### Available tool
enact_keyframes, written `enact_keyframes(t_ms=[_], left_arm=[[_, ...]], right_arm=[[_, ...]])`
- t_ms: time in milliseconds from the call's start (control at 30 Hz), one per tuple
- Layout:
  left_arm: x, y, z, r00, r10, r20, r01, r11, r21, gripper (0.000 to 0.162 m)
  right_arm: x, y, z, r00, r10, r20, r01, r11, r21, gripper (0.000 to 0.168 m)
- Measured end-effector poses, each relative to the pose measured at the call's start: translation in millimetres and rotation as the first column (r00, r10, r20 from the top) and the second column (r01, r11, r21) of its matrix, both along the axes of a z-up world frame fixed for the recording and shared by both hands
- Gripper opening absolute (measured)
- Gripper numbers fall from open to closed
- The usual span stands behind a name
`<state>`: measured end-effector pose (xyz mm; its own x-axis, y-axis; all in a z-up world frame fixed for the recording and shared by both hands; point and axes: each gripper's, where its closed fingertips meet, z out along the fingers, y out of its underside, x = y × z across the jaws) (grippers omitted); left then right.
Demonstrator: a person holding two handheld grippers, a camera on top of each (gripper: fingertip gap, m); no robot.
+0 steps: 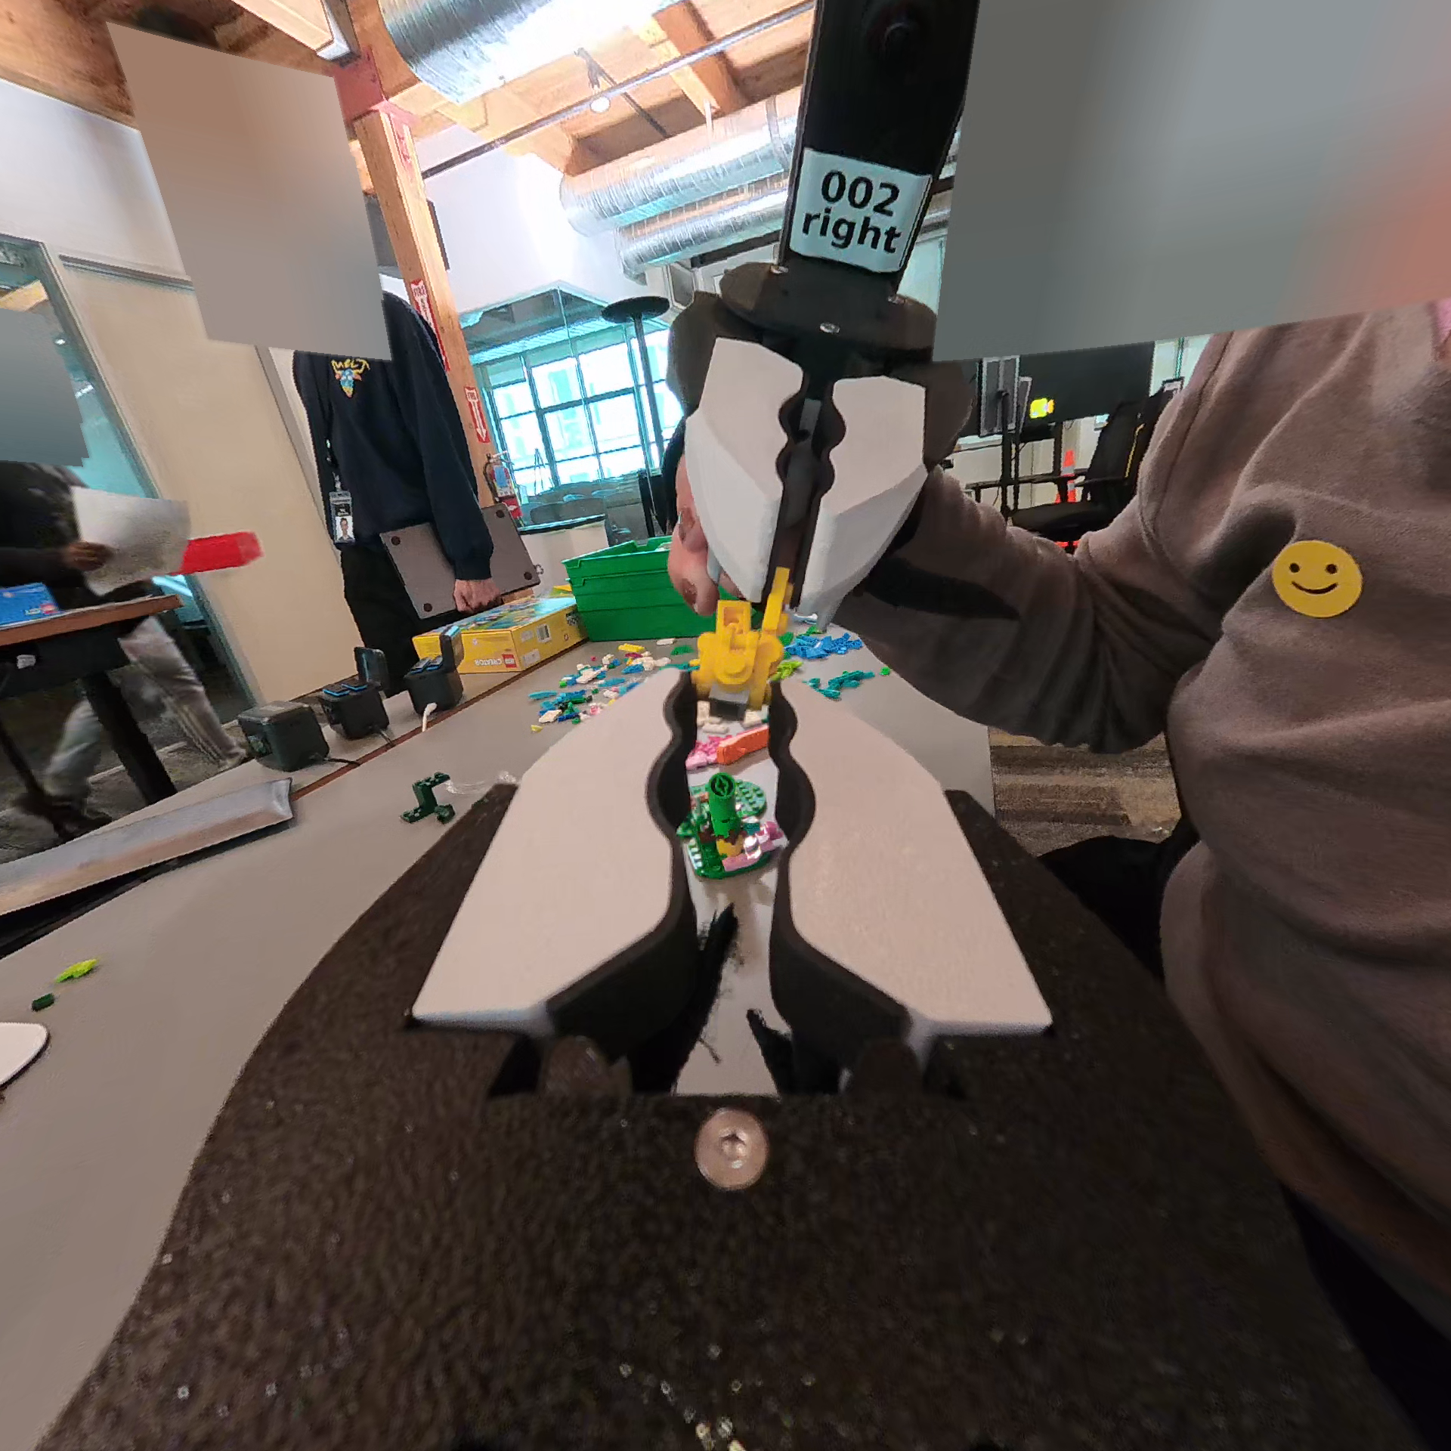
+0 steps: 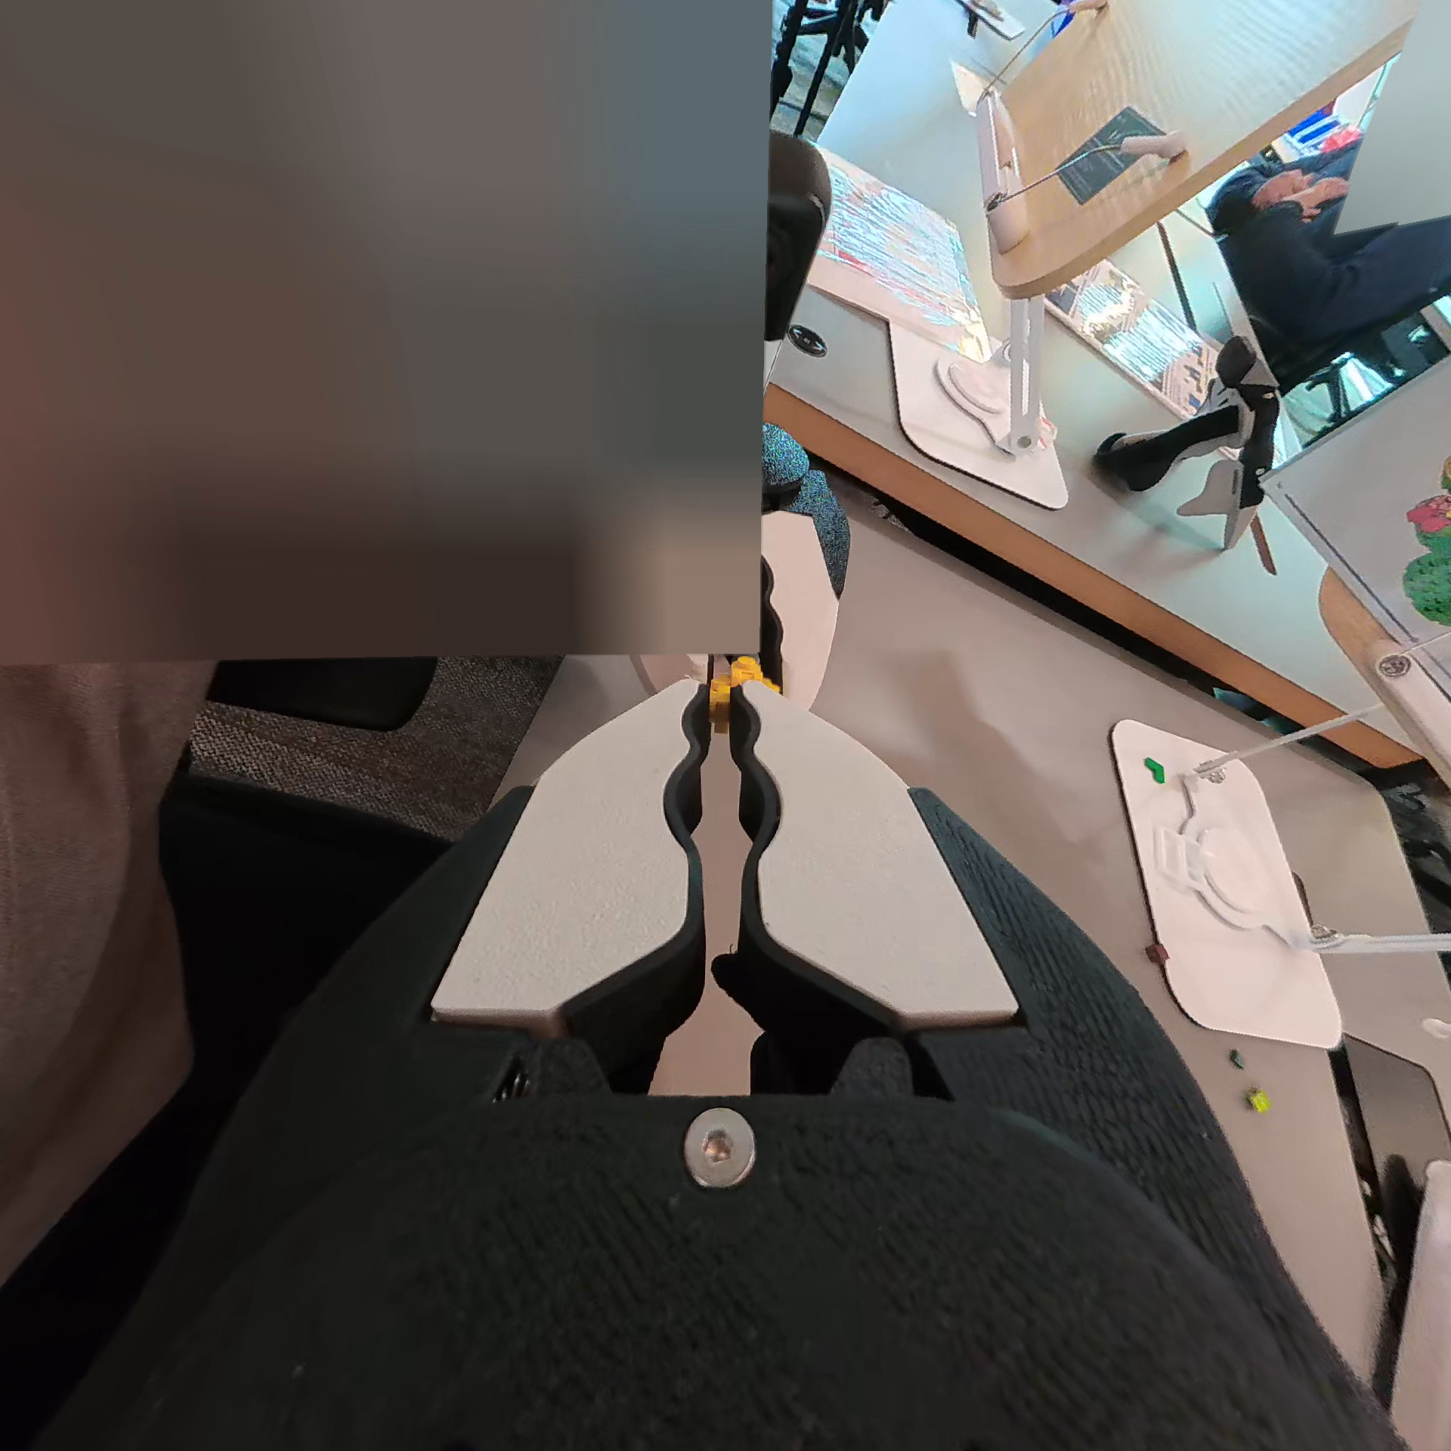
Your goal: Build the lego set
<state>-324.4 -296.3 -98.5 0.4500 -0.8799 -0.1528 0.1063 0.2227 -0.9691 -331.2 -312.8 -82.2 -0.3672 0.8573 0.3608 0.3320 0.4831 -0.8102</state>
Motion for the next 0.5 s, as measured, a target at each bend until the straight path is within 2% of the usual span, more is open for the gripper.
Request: enact_keyframes(t_ms=[500], left_arm=[[0.7, 4.4, -2.2, 1.0, 0.022, -0.014, -0.022, 1.0, -0.009, 0.017]], right_arm=[[0.4, 2.3, -2.7, 1.0, -0.019, 0.015, 0.018, 0.998, 0.06, 0.003]])
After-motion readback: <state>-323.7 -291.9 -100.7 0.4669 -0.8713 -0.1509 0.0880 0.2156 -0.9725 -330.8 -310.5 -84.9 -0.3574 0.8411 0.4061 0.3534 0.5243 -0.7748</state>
